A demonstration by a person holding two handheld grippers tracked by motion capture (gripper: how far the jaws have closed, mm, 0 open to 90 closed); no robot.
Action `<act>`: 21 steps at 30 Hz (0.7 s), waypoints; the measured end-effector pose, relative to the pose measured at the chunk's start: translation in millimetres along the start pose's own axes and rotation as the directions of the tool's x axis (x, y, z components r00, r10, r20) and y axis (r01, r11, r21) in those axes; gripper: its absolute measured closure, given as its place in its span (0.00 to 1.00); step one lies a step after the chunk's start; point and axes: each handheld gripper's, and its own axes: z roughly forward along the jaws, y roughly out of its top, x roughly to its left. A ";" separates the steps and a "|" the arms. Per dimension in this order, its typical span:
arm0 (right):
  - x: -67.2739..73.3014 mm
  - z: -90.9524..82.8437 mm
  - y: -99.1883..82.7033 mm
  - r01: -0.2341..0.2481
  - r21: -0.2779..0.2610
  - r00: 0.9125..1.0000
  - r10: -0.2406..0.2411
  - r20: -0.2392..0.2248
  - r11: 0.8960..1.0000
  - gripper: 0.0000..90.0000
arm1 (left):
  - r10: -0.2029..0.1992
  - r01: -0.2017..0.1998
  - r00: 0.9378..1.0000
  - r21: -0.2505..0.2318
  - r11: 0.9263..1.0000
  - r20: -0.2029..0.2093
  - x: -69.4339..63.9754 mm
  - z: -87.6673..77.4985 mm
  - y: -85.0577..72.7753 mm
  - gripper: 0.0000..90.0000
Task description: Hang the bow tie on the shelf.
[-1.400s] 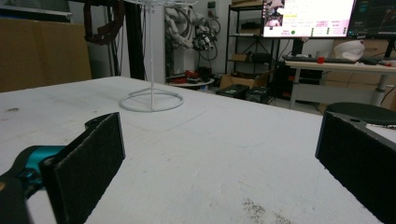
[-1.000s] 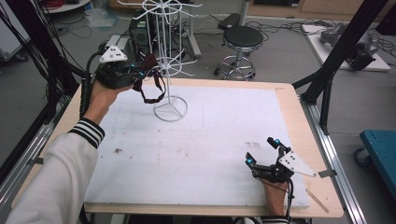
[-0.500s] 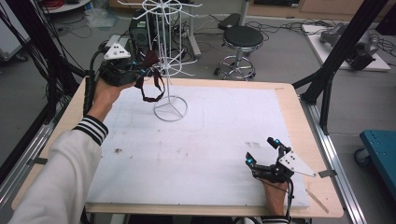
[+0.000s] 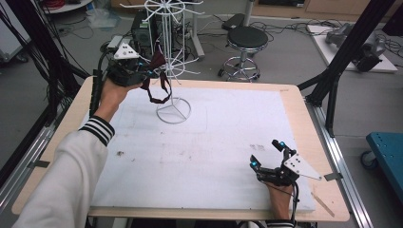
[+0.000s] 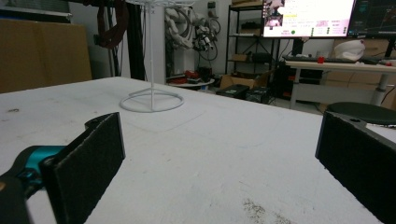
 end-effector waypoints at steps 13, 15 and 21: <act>0.7 -0.3 0.0 -0.004 0.006 1.000 0.004 -0.001 1.000 0.01 | -0.080 0.080 0.997 -0.011 0.997 0.005 1.8 -2.9 0.6 0.41; 0.9 -0.4 -0.1 -0.008 0.007 1.000 0.008 -0.001 1.000 0.01 | -0.078 0.080 0.996 -0.062 0.995 0.031 2.6 -6.3 1.6 0.16; 0.4 -0.3 -0.1 -0.004 0.003 1.000 0.004 -0.001 1.000 0.01 | -0.063 0.068 0.997 -0.122 0.990 0.043 0.0 -16.0 1.7 0.02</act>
